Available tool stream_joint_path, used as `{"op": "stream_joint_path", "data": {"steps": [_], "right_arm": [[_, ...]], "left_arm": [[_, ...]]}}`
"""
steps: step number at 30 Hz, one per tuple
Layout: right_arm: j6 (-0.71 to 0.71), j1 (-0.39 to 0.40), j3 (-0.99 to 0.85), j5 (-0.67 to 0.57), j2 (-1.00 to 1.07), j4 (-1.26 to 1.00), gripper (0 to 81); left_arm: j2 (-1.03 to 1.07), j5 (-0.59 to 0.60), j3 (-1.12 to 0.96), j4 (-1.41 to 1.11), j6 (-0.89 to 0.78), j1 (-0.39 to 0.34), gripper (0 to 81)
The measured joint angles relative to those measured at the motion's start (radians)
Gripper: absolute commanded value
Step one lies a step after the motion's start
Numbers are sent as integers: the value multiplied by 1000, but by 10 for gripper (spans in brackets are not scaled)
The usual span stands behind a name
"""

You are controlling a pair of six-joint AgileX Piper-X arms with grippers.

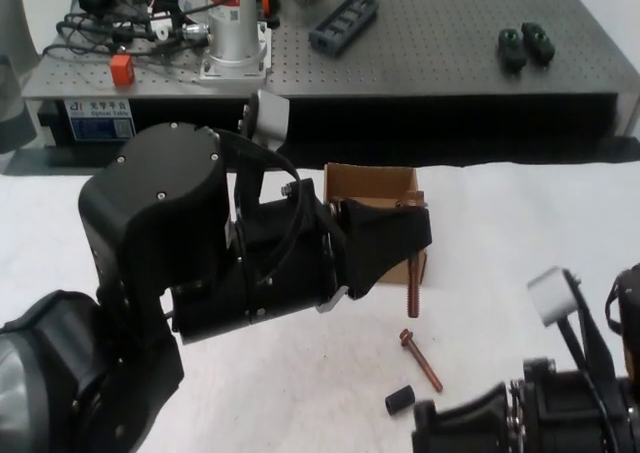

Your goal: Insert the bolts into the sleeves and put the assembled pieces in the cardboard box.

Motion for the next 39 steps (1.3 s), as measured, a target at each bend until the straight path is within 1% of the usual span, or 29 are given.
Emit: {"op": "stream_joint_path", "data": {"steps": [14,27,28,29,31,33,34,35,39], "right_arm": [[32,0,2,69,-5,-126,31],[83,4,3,82,-5,-219,31],[82,4,3,83,-5,-226,31],[82,4,3,85,-5,-234,31],[82,4,3,95,-5,-244,31],[84,4,3,111,-5,-252,31],[84,4,3,127,-5,-258,31],[84,4,3,144,-5,-265,31],[58,-27,3,220,-5,-284,31]], "left_arm": [[5,40,2,-5,-17,1,7],[5,72,2,-7,-21,4,4],[5,72,2,-7,-21,4,26],[5,77,2,-7,-21,4,74],[5,85,2,-7,-24,4,230],[5,85,2,-7,-24,4,455],[5,91,2,-7,-24,4,521],[5,91,2,-7,-24,4,557],[5,60,2,1,-44,4,483]]}}
